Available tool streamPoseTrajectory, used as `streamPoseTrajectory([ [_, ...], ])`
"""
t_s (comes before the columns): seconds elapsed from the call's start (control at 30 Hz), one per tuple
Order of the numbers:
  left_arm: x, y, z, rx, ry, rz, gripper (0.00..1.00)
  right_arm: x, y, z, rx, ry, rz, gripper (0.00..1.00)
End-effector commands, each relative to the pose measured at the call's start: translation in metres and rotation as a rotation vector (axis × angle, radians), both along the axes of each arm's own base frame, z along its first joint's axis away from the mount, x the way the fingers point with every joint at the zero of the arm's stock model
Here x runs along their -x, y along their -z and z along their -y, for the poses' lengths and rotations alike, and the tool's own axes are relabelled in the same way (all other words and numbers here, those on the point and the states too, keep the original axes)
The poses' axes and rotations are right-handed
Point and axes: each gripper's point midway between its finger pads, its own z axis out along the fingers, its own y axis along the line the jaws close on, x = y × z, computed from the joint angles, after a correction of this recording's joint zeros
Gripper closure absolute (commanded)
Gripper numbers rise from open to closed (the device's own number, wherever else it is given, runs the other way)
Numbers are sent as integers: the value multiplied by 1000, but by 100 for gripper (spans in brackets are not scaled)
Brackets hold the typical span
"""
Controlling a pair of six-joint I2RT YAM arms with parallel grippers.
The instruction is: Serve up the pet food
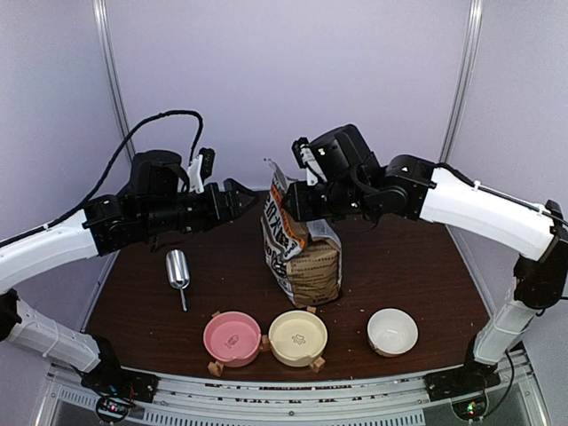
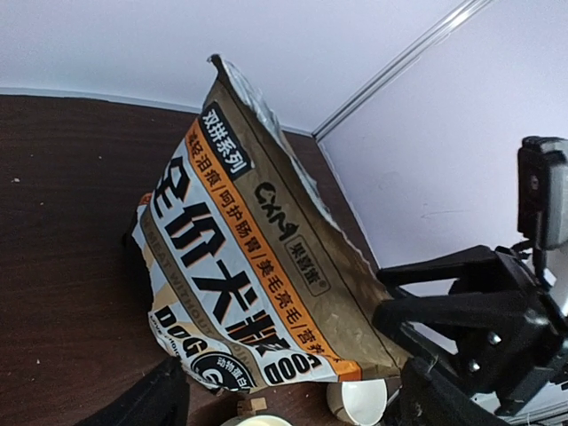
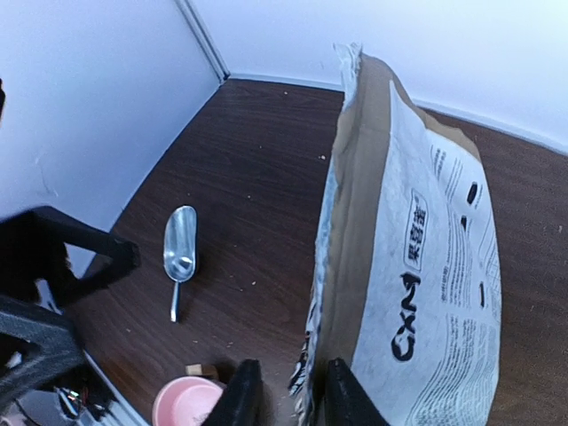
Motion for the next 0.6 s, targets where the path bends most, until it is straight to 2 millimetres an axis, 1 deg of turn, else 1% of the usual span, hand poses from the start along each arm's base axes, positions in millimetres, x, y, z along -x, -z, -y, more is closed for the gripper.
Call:
streamPoseTrajectory([
  [0.0,-5,-31,29,123,72,35,16,15,-34,8,-95,-24,57,63],
  [0.1,-10,-32,39,136,88,28,17,18,-39,23,-88,-3,77,51],
  [0.23,-17,-29,51,134,102,18,18,23,-45,44,-85,29,102,42],
  [0.33,-21,-29,60,139,116,12,19,22,-46,60,-76,67,110,39],
  [0.43,-23,-29,68,146,133,6,21,17,-41,76,-74,113,92,39],
  [0.57,-26,-32,71,148,133,12,23,12,-31,93,-85,162,68,40],
])
